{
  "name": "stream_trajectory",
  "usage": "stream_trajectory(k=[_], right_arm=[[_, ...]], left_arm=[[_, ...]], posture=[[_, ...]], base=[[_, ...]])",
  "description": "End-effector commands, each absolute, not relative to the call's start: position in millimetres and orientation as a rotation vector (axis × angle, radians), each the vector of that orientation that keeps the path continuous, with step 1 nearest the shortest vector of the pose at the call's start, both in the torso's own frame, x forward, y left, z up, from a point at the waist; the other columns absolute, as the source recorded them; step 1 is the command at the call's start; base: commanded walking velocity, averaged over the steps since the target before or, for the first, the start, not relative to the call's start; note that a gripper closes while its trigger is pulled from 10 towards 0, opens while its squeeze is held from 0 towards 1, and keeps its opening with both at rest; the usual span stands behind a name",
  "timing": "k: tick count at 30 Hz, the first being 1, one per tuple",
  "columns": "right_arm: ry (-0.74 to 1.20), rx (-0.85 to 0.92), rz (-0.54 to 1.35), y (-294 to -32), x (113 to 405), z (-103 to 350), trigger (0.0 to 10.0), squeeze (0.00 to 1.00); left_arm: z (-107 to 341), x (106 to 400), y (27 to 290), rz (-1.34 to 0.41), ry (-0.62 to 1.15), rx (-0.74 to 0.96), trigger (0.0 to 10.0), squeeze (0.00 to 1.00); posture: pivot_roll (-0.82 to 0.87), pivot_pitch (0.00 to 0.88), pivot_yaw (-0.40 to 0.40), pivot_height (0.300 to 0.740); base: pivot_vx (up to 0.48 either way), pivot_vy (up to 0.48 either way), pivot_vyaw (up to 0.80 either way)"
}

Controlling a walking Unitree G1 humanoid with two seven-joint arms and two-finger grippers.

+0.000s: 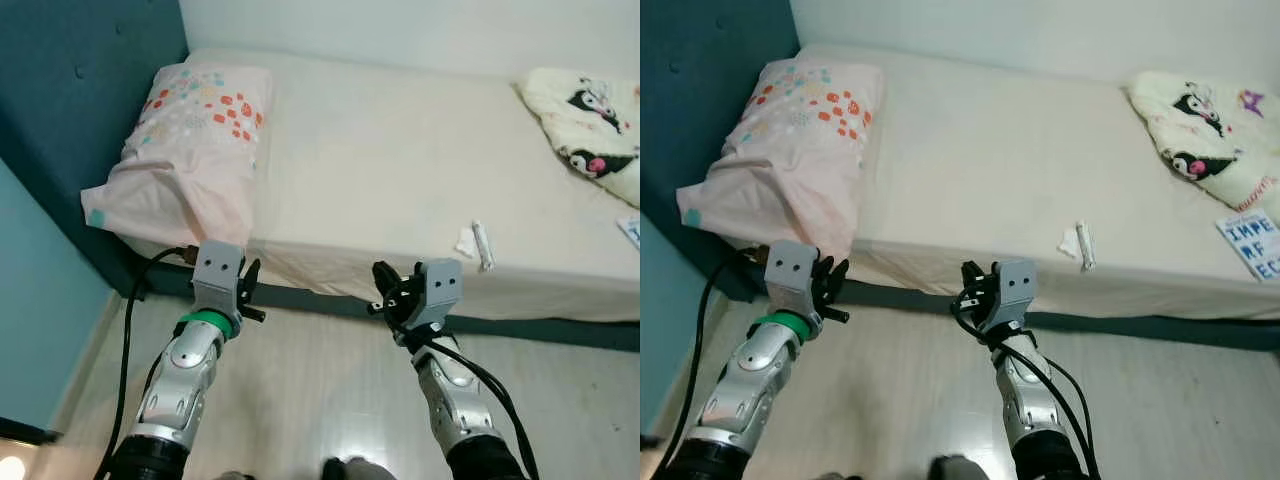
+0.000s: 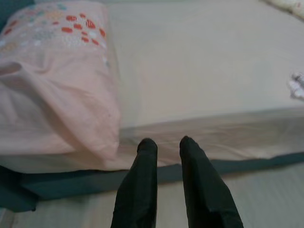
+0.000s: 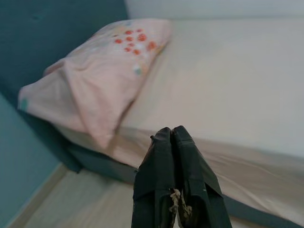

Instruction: Clean up the room

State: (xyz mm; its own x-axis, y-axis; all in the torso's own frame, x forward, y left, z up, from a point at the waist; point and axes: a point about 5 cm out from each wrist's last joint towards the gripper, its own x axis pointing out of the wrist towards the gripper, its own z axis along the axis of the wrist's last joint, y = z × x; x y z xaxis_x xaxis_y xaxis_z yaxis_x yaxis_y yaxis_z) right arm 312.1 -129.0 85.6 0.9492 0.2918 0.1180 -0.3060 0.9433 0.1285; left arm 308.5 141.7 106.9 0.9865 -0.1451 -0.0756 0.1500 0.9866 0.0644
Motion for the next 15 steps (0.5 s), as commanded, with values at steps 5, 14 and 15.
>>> stream_trajectory(k=[5, 14, 15], right_arm=[[-0.070, 0.154, 0.284, -134.8, 310.1, 79.2, 10.0, 0.00], [-0.071, 0.156, 0.283, -134.7, 310.3, 79.5, 10.0, 0.00], [-0.071, 0.156, 0.283, -134.7, 310.3, 79.5, 10.0, 0.00]], left_arm=[[103.9, 307.7, 133.3, -0.197, 0.119, 0.027, 10.0, 0.00], [105.7, 308.8, 135.9, -0.193, 0.091, 0.051, 10.0, 0.00], [105.8, 309.1, 136.7, -0.188, 0.089, 0.054, 10.0, 0.00]], posture=[[0.01, 0.093, 0.018, 0.740], [0.01, 0.093, 0.020, 0.740], [0.01, 0.093, 0.020, 0.740]], base=[[0.000, 0.000, -0.80], [0.000, 0.000, -0.80], [0.000, 0.000, -0.80]])
